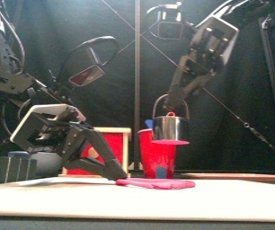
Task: Get the cutter from the drawer then cut the dough then place the extra dough in the bowl
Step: Place the extra dough in the bowl
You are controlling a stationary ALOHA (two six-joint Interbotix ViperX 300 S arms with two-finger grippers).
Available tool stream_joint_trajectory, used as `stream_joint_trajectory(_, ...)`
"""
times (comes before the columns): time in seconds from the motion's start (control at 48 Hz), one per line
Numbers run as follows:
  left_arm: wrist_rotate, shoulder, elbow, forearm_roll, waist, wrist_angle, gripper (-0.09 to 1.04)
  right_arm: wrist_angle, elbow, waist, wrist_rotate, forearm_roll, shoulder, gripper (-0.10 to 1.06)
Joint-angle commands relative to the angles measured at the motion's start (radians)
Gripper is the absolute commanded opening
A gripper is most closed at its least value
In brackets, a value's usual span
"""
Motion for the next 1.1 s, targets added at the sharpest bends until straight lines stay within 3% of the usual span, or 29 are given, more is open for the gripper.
stream_joint_trajectory(0.021,0.0,-0.038,0.009,-0.011,0.005,0.018,0.45,0.0,0.035,0.003,0.0,0.04,-0.048,0.42)
stream_joint_trajectory(0.333,0.002,-0.114,0.031,-0.017,0.006,0.034,0.45,-0.026,0.101,0.003,-0.005,0.066,-0.034,0.45)
stream_joint_trajectory(0.688,0.0,-0.158,0.031,-0.015,0.017,0.078,0.45,-0.029,0.095,0.011,0.0,0.064,-0.029,0.72)
stream_joint_trajectory(1.104,0.003,-0.178,0.025,0.012,0.044,0.084,0.48,-0.037,0.069,0.002,-0.002,0.049,-0.028,0.73)
